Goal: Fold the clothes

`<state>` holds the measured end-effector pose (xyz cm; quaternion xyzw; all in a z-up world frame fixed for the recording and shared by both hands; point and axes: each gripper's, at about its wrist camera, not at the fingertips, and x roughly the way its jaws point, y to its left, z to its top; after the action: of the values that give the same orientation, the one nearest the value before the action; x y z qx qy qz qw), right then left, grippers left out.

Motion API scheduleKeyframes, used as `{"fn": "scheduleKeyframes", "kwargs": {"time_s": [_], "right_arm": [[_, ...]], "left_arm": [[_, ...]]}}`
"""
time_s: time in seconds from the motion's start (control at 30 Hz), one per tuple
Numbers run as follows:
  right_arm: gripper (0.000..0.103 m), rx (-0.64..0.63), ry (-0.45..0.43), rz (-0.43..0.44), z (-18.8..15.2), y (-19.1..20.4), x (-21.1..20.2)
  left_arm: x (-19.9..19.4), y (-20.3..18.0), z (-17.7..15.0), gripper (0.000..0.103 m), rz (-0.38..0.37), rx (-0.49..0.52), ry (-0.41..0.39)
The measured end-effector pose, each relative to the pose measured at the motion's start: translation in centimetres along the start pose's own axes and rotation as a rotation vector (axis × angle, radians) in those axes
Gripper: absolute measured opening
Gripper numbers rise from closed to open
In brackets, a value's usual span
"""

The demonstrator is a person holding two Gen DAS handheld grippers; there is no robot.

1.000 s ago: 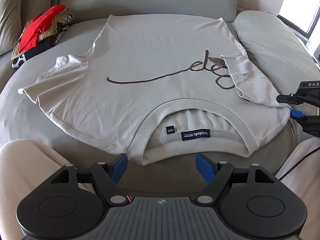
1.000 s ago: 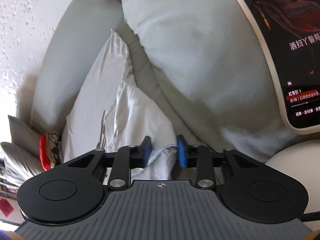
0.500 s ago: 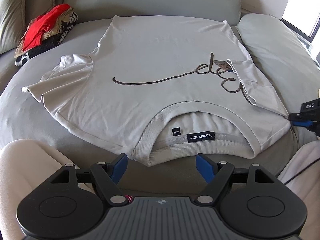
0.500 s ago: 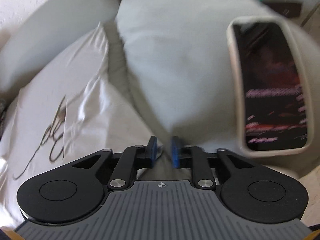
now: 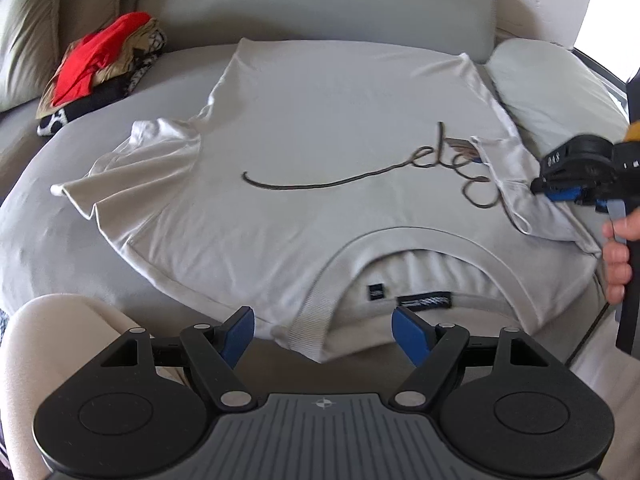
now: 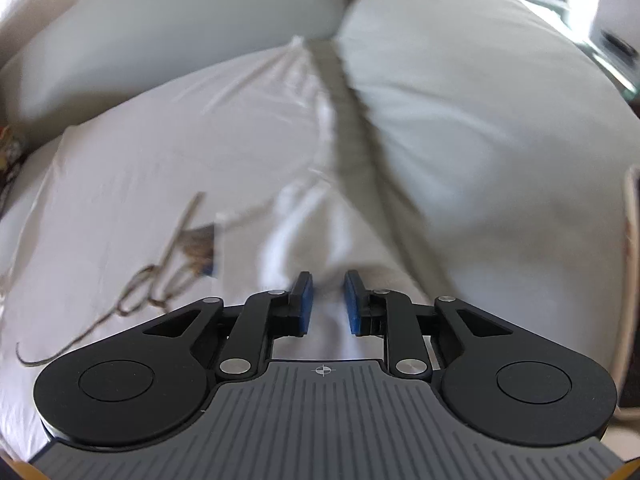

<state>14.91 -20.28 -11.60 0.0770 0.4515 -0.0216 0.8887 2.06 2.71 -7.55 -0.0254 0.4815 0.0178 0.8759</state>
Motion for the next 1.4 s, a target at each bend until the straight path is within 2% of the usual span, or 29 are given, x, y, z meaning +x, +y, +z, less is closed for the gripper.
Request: {"fn": "scheduleKeyframes", "kwargs": {"time_s": [0.07,0.13,0.2,0.27,0.4,0.57,0.6,0.67,0.7,0.83,0.97,1.1,1.23,1.3,1.4], "right_arm": [[0.024,-0.049,0.009,0.040,0.2,1.2,0.2],[0.024,-0.077,0.001,0.144,0.7,1.7,0.3],[0.020,0.025,-0.058,0.250,1.0,0.2,-0.2],[0.022,0.158,-0.134,0.224,1.7,-1.6,-0.5],[0.018,0.272,-0.074,0.090,2.4,-3.1,1.1],[0.019,0.186,-0.004,0.131,2.5,-0.5,3.5],[0.019,0.151,-0.009,0.178,2.6,0.5,3.6],[0.017,0.172,-0.003,0.319,2.6,1.1,3.2],[0.017,0.188,-0.016,0.363,2.5,1.3,2.5],[0.017,0.169,-0.074,0.312,1.9,0.6,0.2],[0.019,0.187,-0.061,0.175,0.6,-2.2,-2.0],[0.020,0.115,-0.045,0.072,-1.8,-4.2,-3.9],[0.022,0.034,0.057,0.100,-4.2,-3.4,-5.2],[0.033,-0.012,0.092,0.122,-5.6,-2.8,-6.4],[0.035,-0.083,0.128,0.136,-7.2,-1.6,-8.8]], "left_arm": [[0.4,0.1,0.2,0.076,-0.001,-0.006,0.010],[0.7,0.2,0.4,0.076,-0.006,-0.008,0.015],[0.8,0.4,0.4,0.076,-0.013,-0.013,0.012],[0.8,0.7,0.5,0.076,-0.017,-0.022,0.006],[1.2,1.1,0.9,0.076,-0.015,-0.038,0.004],[1.6,1.3,1.0,0.076,-0.018,-0.044,0.010],[1.7,1.3,1.0,0.076,-0.017,-0.043,0.010],[1.5,1.4,0.9,0.076,-0.018,-0.043,0.011],[1.4,1.4,0.9,0.076,-0.018,-0.046,0.009],[0.6,1.7,0.8,0.076,-0.016,-0.056,-0.010],[-0.1,1.4,0.8,0.076,-0.014,-0.051,-0.025],[-0.9,1.1,0.5,0.076,-0.016,-0.043,-0.038],[-1.4,0.6,0.0,0.076,-0.012,-0.021,-0.034],[-1.8,0.4,-0.4,0.076,-0.015,-0.006,-0.029],[-1.9,0.4,-0.9,0.077,-0.015,-0.001,-0.011]]}}
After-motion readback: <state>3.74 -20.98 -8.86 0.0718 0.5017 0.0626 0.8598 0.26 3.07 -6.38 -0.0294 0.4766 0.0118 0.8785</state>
